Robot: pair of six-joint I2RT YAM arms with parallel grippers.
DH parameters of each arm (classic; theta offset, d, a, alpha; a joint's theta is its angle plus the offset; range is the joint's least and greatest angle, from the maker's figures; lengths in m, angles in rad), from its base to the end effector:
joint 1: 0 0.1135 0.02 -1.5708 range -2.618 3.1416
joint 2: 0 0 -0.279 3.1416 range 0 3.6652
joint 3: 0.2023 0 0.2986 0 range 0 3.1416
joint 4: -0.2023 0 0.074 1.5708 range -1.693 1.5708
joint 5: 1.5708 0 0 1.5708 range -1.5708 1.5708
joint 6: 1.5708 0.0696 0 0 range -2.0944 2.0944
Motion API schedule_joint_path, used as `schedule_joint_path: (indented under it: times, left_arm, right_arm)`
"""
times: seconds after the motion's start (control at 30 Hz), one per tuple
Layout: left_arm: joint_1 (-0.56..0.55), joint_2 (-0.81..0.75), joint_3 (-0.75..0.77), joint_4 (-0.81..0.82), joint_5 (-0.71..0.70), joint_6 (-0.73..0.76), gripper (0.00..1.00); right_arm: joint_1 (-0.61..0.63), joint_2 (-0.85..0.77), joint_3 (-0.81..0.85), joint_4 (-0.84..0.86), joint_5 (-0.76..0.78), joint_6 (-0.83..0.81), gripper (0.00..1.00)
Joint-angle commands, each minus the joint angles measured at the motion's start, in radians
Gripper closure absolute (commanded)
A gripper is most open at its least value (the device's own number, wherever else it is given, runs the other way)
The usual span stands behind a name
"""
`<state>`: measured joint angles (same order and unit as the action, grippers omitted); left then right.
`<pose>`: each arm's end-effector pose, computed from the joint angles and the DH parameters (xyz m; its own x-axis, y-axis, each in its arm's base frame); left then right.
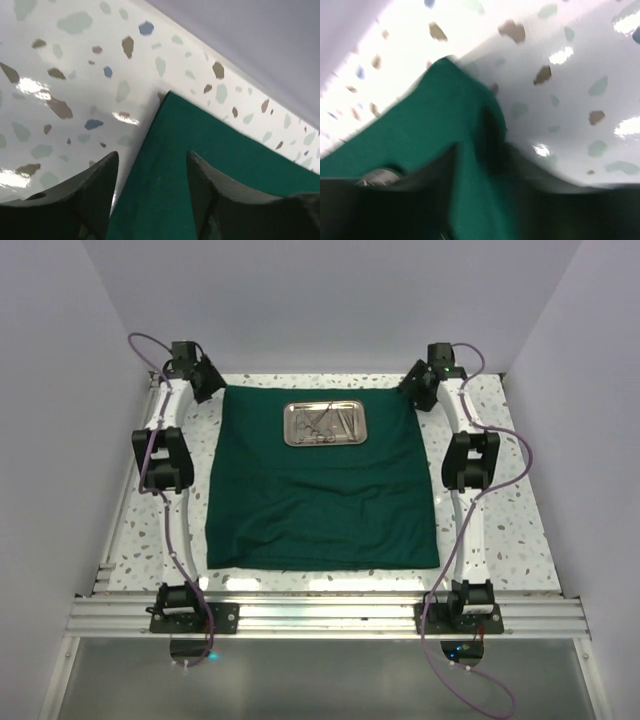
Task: Open and lay out the surgical kit
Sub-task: Smooth out the surgical kit at the center of the board.
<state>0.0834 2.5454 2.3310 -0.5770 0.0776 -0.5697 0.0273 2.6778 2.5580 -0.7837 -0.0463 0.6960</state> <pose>0.6484 0.0488 0.1645 -0.5814 -0.5882 -0.5621 -0.4066 0.8085 -0.4255 0.6556 0.0211 0.1502 -0.6384 0.6233 -0.4516 0.4605 0.7795 0.4247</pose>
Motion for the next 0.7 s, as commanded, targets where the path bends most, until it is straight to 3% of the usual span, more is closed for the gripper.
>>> schedule_joint_path:
  times: [0.0, 0.07, 0.13, 0.27, 0.43, 0.67]
  left_arm:
    - [0.053, -0.037, -0.013, 0.106, 0.002, -0.039, 0.35]
    - [0.053, -0.115, -0.086, 0.114, 0.004, -0.027, 0.08]
    - [0.053, -0.213, -0.187, 0.105, 0.007, -0.016, 0.02]
    - [0.038, -0.382, -0.306, 0.010, -0.010, 0.011, 0.00]
    - [0.000, -0.644, -0.606, -0.047, -0.027, 0.050, 0.01]
    - [-0.062, -0.904, -1.004, -0.179, 0.024, 0.105, 0.05]
  right_arm:
    - [-0.023, -0.039, 0.027, 0.158, 0.049, 0.002, 0.16]
    - [-0.023, -0.110, -0.024, 0.152, 0.049, -0.016, 0.03]
    - [-0.024, -0.189, -0.157, 0.155, 0.052, -0.052, 0.02]
    - [-0.024, -0.468, -0.504, 0.182, 0.065, -0.062, 0.02]
    - [0.025, -0.722, -0.803, 0.179, 0.049, -0.053, 0.02]
    - [0.102, -1.074, -1.140, -0.105, 0.122, -0.040, 0.02]
